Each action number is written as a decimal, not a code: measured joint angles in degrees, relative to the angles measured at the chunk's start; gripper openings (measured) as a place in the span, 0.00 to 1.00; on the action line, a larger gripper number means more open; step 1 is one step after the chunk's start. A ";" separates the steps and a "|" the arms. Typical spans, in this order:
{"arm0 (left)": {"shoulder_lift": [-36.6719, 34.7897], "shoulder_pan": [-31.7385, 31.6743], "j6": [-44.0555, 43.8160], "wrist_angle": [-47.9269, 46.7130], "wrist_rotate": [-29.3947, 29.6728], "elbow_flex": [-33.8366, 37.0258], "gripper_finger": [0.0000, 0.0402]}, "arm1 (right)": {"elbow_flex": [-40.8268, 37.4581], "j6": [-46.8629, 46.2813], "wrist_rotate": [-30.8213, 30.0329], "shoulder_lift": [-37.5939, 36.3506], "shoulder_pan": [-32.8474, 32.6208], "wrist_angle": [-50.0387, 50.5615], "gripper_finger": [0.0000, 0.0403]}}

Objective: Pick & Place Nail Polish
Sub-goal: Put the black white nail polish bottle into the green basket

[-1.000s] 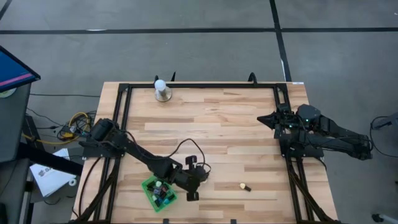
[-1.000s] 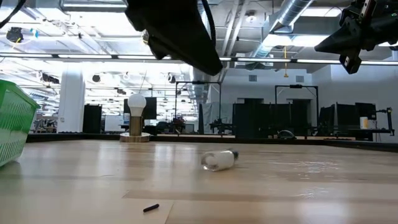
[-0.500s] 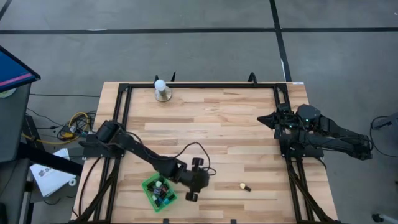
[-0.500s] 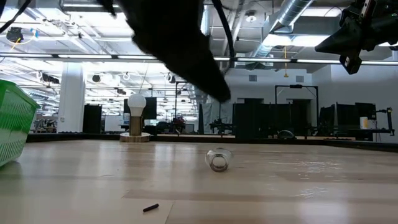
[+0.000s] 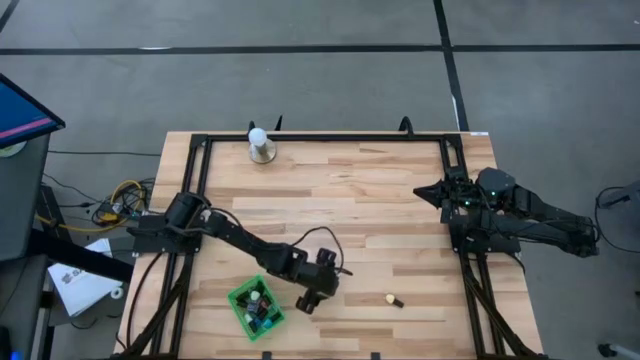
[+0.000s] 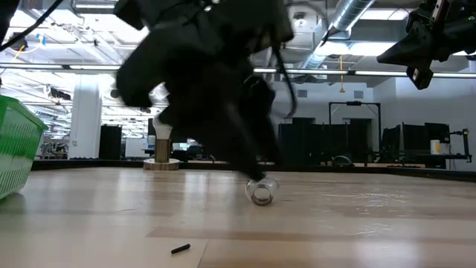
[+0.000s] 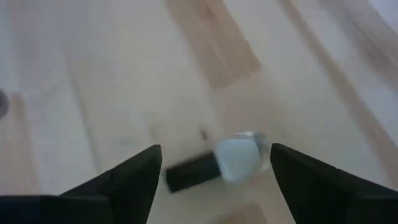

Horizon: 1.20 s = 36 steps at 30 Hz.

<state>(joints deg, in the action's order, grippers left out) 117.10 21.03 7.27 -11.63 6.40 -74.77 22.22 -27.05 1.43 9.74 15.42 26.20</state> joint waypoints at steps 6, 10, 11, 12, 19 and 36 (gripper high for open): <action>-0.15 -1.91 0.90 0.64 -6.28 1.57 0.71 | 0.00 0.02 0.00 0.00 0.01 0.04 0.00; -0.17 -2.18 3.10 0.95 -6.17 1.65 0.70 | 0.00 0.02 0.00 0.00 0.00 0.04 0.00; -0.17 -2.33 3.10 0.89 -6.21 1.65 0.69 | 0.00 0.00 0.00 0.00 0.00 0.04 0.00; -0.17 -2.37 3.06 0.90 -6.21 1.65 0.69 | 0.00 0.02 0.00 0.00 0.00 0.04 0.00; -0.05 -3.46 2.93 1.77 -5.87 1.65 0.65 | 0.00 0.02 0.00 0.00 0.00 0.04 0.00; 3.76 -2.63 -8.24 4.68 -4.66 1.37 0.41 | 0.00 0.02 0.00 -0.02 0.00 0.20 0.00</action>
<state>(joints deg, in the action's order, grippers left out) 120.86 18.39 -0.97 -6.94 1.74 -73.41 22.22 -27.03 1.43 9.72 15.42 26.39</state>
